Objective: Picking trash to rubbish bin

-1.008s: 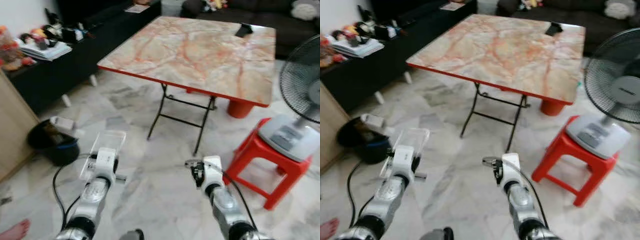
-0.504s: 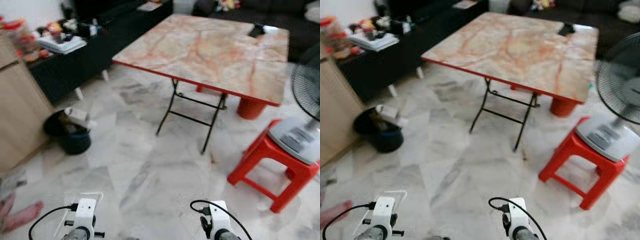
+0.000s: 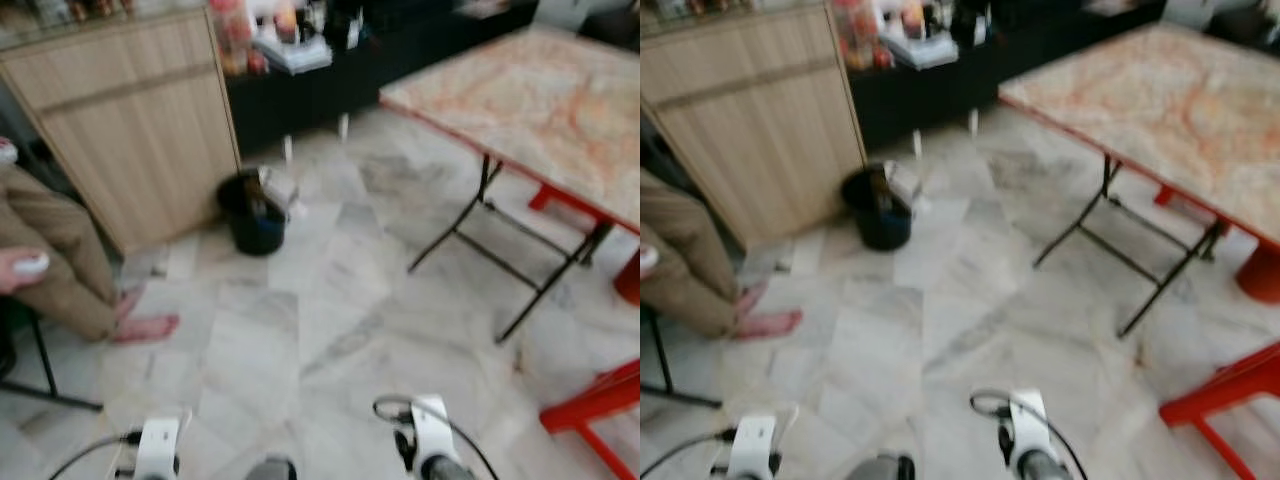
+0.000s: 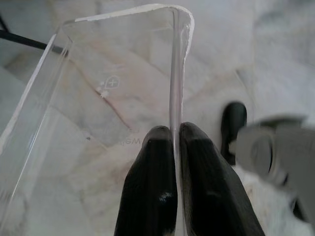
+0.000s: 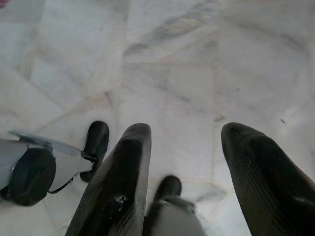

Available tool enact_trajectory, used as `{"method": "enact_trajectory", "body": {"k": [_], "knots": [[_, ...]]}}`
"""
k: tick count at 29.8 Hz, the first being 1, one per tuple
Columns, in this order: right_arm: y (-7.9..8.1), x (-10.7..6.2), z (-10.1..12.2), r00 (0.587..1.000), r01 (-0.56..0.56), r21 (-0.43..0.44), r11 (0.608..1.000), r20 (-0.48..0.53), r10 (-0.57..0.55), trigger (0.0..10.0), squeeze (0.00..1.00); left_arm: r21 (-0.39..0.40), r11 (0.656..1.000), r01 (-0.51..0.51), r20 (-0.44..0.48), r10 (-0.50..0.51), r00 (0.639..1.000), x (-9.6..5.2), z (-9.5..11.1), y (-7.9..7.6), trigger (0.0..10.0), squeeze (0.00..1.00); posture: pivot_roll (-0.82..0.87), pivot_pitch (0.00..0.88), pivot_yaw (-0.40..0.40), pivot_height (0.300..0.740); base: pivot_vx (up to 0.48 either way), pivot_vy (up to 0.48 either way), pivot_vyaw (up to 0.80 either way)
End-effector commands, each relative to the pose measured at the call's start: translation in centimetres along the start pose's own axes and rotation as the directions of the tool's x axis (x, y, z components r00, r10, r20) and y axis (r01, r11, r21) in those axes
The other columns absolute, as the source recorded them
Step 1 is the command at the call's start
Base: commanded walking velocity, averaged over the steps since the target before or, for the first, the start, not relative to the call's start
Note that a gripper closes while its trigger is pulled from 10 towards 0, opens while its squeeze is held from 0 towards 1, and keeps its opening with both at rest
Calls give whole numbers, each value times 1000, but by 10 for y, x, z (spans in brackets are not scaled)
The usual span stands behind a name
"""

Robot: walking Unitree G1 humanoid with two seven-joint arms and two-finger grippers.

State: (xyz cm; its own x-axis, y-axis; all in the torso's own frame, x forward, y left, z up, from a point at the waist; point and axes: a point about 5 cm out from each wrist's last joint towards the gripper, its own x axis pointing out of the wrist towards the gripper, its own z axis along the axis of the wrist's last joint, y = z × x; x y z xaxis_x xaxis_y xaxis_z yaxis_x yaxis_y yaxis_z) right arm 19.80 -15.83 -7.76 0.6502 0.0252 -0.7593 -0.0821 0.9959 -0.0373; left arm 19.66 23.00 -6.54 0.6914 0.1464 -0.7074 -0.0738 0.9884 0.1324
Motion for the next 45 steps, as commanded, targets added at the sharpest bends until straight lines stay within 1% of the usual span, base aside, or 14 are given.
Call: {"method": "enact_trajectory", "body": {"k": [1,4,8,14,20,21,25,28,33,36,40,42,45], "knots": [[-3,-1,-3,1000,14,-5,1000,-14,-14,10000,0,-20,1000,-13,-28,13,1000,-3,-10,1,10000,0,109,145,1,740,0,0,788],[-3,-1,-3,1000,15,-6,1000,-15,-15,10000,0,-23,1000,-15,-27,14,1000,-3,-10,1,10000,0,109,145,1,740,0,0,263],[-3,-1,-3,1000,21,29,999,-9,-21,10000,0,-24,1000,-17,-25,16,1000,-3,-11,2,10000,0,108,156,8,740,0,0,0],[-1,-1,-3,1000,19,34,999,-6,-19,10000,0,-23,999,-26,-31,25,999,-4,-13,4,10000,0,122,160,7,740,288,0,0],[-2,0,-1,999,34,20,999,-7,-34,10000,0,-28,999,-35,-38,34,999,-4,-14,6,10000,0,127,156,9,740,386,0,0],[-2,0,1,999,33,6,999,-4,-33,10000,0,-27,999,-36,-43,35,998,-5,-15,7,10000,0,122,152,13,740,409,0,0],[-3,1,5,999,41,3,999,9,-41,10000,0,-27,999,-40,-59,38,998,-6,-19,8,10000,0,123,140,16,740,412,0,186],[-5,1,4,998,57,11,998,10,-57,10000,0,-29,999,-37,-67,35,997,-7,-22,8,10000,0,123,132,19,740,412,0,750],[-6,0,1,998,61,25,998,2,-61,10000,0,-22,999,-35,-79,33,996,-8,-25,10,10000,0,121,121,24,740,412,0,0],[-6,0,-1,998,66,21,998,-6,-66,10000,0,-20,999,-36,-82,34,996,-8,-25,10,10000,0,120,117,25,740,411,0,0],[-6,-1,-4,998,63,9,998,-10,-63,10000,0,-19,999,-36,-81,35,996,-8,-25,11,10000,0,126,108,26,740,413,0,639],[-6,-1,-4,998,65,10,998,-11,-64,10000,0,-18,999,-36,-80,34,996,-8,-25,11,10000,0,128,103,25,740,412,0,800],[-5,-1,-3,998,61,24,998,-8,-61,10000,0,-14,999,-31,-78,30,996,-8,-24,10,10000,0,134,97,22,740,412,0,0]]}}
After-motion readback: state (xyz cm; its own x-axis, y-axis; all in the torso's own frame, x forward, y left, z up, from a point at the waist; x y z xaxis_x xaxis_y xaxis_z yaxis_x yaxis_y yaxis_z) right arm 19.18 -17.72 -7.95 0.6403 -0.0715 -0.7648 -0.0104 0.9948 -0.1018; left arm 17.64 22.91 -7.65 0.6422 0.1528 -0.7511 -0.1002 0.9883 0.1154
